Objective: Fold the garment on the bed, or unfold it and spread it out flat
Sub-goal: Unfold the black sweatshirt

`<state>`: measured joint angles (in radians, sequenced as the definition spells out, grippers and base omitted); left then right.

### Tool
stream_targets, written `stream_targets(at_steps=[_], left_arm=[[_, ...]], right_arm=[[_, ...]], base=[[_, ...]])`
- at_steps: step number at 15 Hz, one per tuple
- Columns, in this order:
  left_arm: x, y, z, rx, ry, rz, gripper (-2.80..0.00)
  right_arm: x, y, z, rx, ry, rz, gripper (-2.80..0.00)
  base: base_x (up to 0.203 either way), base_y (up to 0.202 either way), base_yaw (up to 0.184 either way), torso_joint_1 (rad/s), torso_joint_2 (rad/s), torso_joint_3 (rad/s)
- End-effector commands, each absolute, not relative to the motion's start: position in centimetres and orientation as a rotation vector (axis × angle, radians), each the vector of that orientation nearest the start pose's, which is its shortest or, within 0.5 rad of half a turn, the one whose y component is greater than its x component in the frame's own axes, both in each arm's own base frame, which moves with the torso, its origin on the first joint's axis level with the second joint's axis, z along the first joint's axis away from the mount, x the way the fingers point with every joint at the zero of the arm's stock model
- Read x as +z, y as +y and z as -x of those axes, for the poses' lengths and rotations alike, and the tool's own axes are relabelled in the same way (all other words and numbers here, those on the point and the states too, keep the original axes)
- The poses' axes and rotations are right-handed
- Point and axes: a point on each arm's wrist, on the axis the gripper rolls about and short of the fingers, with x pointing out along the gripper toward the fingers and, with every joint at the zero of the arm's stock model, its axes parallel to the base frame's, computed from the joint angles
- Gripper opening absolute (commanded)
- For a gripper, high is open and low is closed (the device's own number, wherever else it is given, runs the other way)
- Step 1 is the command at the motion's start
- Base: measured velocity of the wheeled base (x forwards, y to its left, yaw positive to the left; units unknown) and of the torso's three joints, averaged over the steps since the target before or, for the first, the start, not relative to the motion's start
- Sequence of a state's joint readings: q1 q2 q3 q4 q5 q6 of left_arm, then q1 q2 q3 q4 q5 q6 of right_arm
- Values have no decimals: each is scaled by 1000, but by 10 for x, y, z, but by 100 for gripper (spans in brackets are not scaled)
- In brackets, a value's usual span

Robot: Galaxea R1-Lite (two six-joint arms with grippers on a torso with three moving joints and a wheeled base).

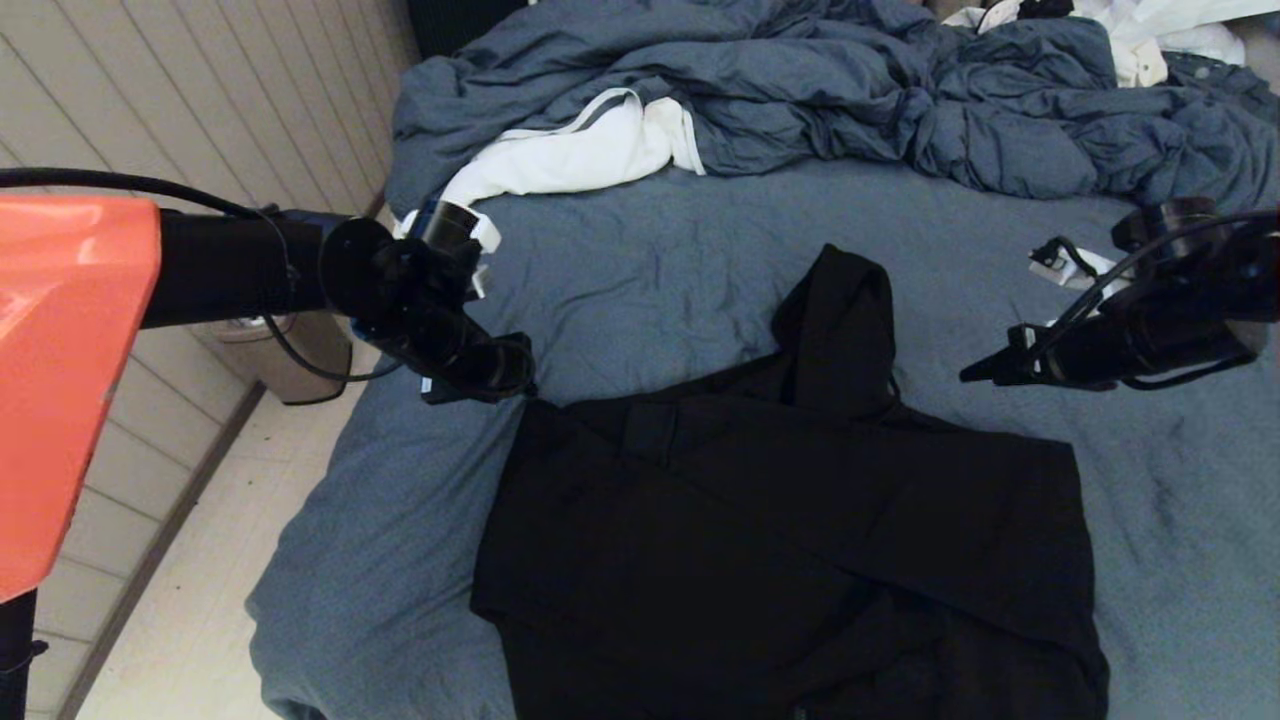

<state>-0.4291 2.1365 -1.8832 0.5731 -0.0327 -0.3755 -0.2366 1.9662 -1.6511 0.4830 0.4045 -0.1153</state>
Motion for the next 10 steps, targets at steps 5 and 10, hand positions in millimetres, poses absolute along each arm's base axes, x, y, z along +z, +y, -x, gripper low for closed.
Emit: stream_targets(at_steps=[5,10], left_arm=[[174,-186,-402,-290,921,172,0],[176,-188,-397,-304,917,171,0]], right_arm=[[205,-90,-378,191,779,-152,0],[192,-116,-380,154,794,-134,0]], base=[[0,0,0,0,0,0],[0,0,0,0,0,0]])
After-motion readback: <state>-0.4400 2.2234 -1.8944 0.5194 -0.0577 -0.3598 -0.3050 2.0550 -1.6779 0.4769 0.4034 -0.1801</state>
